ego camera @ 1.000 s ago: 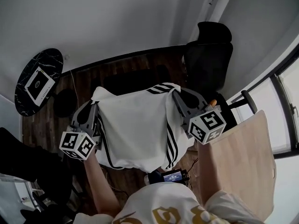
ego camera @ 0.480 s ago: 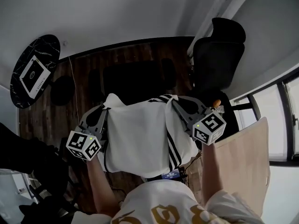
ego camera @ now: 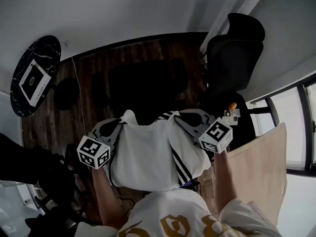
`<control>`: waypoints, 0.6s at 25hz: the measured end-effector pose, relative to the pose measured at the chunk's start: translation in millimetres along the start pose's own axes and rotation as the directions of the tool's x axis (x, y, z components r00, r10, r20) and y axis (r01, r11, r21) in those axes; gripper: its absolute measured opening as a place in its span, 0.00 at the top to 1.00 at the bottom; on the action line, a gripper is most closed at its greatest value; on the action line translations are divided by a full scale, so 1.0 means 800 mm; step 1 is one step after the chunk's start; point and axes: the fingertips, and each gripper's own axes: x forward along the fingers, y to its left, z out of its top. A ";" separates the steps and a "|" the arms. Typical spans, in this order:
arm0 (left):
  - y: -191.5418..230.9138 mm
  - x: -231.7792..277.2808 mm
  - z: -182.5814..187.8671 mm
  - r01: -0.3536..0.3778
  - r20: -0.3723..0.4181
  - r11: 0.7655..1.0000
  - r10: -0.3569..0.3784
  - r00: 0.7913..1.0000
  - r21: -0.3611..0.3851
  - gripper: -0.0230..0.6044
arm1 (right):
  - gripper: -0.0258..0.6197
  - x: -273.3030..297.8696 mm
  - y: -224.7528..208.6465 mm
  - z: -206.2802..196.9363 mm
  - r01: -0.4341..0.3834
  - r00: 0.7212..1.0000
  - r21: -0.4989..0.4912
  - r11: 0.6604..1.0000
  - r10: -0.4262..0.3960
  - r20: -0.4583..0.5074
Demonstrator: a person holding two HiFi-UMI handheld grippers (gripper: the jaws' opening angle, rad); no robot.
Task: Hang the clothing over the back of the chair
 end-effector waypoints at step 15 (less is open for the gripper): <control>-0.045 0.037 -0.089 0.291 -0.401 0.954 -0.242 0.884 0.067 0.91 | 0.90 0.019 0.018 -0.079 -0.152 0.969 0.019 0.988 0.152 -0.195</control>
